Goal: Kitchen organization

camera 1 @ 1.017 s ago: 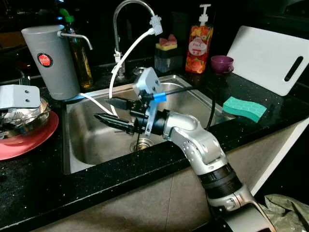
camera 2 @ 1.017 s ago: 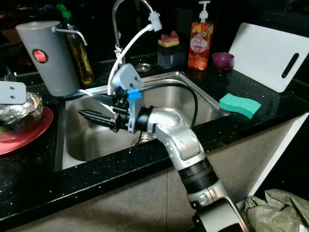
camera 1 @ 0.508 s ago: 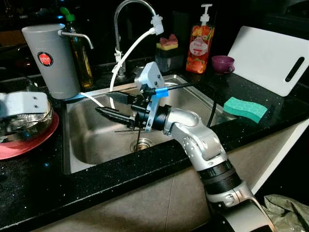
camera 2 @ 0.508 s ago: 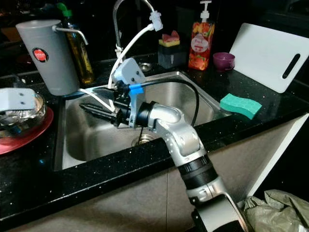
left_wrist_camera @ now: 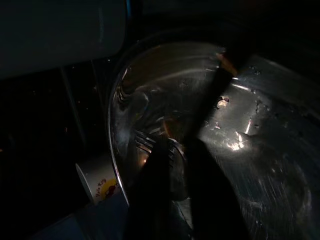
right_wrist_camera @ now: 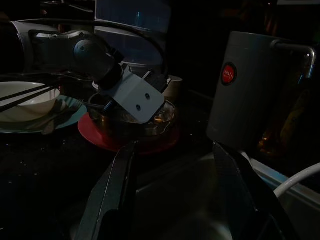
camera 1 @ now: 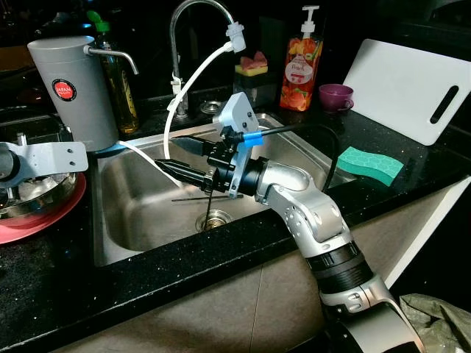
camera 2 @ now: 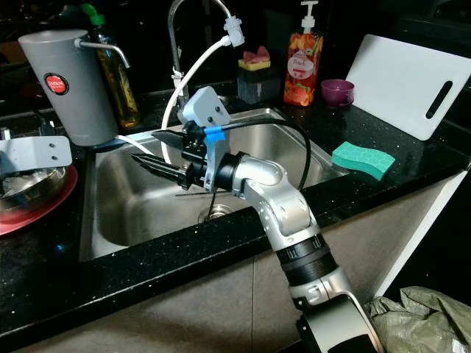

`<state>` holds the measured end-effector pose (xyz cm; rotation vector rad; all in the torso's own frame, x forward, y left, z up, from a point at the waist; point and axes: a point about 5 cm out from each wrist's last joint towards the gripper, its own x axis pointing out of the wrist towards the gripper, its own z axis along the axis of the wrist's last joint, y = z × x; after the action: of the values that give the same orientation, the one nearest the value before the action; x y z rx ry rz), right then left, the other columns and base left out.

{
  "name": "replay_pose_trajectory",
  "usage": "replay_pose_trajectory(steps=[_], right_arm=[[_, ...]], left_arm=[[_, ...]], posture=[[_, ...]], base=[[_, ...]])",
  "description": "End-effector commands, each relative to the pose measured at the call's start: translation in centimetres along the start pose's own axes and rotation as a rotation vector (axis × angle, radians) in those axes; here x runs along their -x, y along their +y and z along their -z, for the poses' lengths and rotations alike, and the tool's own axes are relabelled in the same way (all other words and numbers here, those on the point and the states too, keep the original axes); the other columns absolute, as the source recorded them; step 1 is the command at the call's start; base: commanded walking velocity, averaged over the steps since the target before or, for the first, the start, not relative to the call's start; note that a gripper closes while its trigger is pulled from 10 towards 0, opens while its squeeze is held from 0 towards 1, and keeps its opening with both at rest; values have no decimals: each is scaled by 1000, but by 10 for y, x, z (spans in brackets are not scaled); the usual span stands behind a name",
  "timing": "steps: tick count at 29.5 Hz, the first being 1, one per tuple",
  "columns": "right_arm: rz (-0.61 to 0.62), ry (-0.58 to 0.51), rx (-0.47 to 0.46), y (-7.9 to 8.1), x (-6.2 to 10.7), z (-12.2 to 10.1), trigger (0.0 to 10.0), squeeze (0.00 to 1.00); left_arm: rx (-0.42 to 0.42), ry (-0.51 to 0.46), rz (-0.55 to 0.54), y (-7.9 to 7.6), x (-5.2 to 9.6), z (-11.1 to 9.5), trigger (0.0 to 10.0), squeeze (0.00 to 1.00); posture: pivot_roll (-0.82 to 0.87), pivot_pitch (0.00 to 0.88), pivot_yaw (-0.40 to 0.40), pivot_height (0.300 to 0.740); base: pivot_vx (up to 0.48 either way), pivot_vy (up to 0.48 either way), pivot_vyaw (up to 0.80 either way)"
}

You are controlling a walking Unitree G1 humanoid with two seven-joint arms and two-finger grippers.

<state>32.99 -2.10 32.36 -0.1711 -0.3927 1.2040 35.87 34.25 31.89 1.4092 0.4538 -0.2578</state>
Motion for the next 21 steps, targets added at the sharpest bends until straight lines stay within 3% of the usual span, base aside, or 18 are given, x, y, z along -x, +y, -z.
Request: replay_pose_trajectory(steps=[1,9,16,18,19,20,21], right_arm=[[-5,-11,17,0,0,-3,10000,0],[-11,-15,16,0,-2,-3,10000,0],[-14,-19,18,-1,-2,-4,10000,0],[-13,-20,19,-2,-2,-4,10000,0],[-13,-20,20,-2,-2,-4,10000,0],[-13,-20,21,-2,-2,-5,10000,0],[-13,-20,21,-2,-2,-5,10000,0]], left_arm=[[7,31,-8,2,6,10,0,0],[-9,-23,16,24,25,5,0,0],[-63,-53,-2,42,40,-3,0,0],[-84,-60,37,42,43,-3,0,0],[-88,-67,56,42,44,-3,7098,0],[-89,-73,75,41,45,-4,10000,0],[-89,-73,75,41,45,-4,10000,0]], posture=[[115,126,18,740],[119,121,10,740],[123,120,7,740],[123,120,7,740],[123,120,7,740],[124,123,8,740],[124,123,8,740]], base=[[0,0,0],[0,0,0],[0,0,0],[0,0,0],[0,0,0],[0,0,0],[0,0,0]])
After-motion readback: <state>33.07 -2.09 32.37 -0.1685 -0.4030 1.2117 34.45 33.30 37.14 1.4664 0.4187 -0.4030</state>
